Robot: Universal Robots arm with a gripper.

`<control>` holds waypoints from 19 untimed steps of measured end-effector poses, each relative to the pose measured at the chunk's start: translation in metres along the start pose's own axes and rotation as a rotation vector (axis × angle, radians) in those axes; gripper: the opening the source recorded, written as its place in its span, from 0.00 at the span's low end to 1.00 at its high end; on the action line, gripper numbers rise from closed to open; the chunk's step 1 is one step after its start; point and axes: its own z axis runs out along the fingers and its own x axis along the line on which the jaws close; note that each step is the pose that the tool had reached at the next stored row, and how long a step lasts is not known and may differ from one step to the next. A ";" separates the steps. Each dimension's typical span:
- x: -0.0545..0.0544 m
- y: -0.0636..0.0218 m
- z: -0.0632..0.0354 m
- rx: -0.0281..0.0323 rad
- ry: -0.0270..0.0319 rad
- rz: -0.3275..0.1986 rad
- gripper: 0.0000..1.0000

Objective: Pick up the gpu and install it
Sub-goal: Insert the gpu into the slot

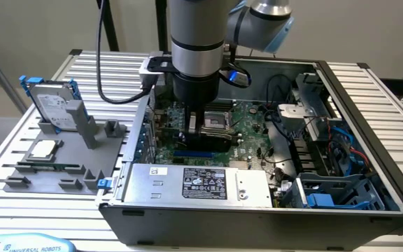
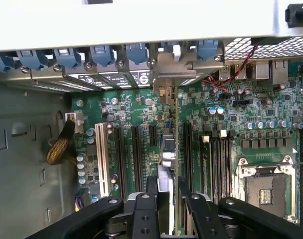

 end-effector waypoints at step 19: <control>0.000 0.0034 0.0081 0.0001 -0.0002 0.000 0.27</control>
